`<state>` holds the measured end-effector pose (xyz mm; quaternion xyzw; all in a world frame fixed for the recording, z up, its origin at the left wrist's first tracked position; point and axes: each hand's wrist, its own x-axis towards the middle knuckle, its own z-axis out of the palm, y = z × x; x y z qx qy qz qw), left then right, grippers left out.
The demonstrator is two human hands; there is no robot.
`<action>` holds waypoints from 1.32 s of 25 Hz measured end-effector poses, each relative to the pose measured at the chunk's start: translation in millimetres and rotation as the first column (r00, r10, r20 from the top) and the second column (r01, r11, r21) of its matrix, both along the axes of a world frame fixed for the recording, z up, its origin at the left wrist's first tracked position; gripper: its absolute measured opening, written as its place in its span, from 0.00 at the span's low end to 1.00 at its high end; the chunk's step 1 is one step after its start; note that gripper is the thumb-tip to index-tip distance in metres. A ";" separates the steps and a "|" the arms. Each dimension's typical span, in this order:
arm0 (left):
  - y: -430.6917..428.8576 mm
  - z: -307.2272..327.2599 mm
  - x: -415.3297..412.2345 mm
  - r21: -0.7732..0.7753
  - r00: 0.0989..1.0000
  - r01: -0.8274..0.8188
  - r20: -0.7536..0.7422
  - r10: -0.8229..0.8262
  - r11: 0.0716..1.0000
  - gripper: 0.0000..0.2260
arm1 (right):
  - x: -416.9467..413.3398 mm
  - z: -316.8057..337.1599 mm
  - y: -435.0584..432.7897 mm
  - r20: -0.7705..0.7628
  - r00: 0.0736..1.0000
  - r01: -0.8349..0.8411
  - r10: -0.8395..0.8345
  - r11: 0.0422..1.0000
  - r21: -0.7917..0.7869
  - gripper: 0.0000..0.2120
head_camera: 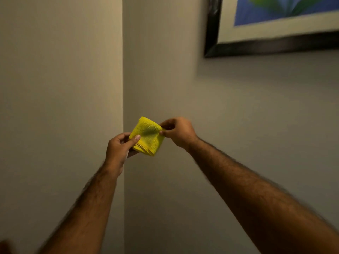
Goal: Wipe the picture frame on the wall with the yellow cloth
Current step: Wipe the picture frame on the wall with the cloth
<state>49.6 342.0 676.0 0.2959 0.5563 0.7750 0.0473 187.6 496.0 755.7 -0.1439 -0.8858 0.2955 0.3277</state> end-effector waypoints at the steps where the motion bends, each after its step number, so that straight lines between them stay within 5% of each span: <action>1: 11.1 29.3 10.5 0.032 0.999 0.029 -0.038 -0.028 0.999 0.04 | 16.8 30.8 6.7 -0.041 0.999 0.030 -0.028 0.999 0.044 0.15; 12: 102.8 277.0 103.4 0.300 0.958 0.256 -0.202 -0.201 0.919 0.04 | 147.9 262.5 33.3 -0.472 0.859 0.342 -0.201 0.910 0.235 0.18; 16: 131.2 344.4 106.6 0.383 0.952 0.287 -0.211 -0.219 0.878 0.03 | 209.8 311.7 67.8 -0.657 0.701 0.608 -0.276 0.713 0.349 0.23; 21: 167.6 395.0 93.3 0.449 0.990 0.134 -0.108 -0.095 0.883 0.06 | 303.9 326.8 135.7 -0.768 0.471 0.882 -0.433 0.238 0.407 0.34; 24: 182.9 400.0 90.0 0.427 0.997 0.068 -0.070 -0.042 0.902 0.08 | 328.0 317.3 166.3 -0.683 0.478 0.867 -0.553 0.170 0.469 0.41; 26: 186.3 395.4 93.6 0.335 0.977 -0.105 -0.144 0.160 0.937 0.13 | 328.6 308.2 180.6 -0.615 0.503 0.846 -0.608 0.203 0.492 0.44; 27: 186.7 391.2 96.0 0.275 0.910 -0.276 -0.233 0.342 0.921 0.15 | 325.7 303.5 186.3 -0.594 0.512 0.842 -0.620 0.224 0.491 0.45; 29: 188.2 384.2 98.3 0.330 0.577 -0.597 -0.458 0.676 0.732 0.15 | 318.8 297.2 194.3 -0.586 0.521 0.842 -0.621 0.259 0.474 0.48; 31: 191.1 383.6 98.3 0.527 0.210 -0.603 -0.620 0.756 0.599 0.15 | 313.1 293.5 200.7 -0.590 0.524 0.842 -0.614 0.273 0.464 0.50; 33: 199.7 383.4 95.7 0.595 0.023 -0.457 -0.735 0.678 0.661 0.18 | 310.6 289.4 207.4 -0.607 0.520 0.844 -0.602 0.252 0.473 0.50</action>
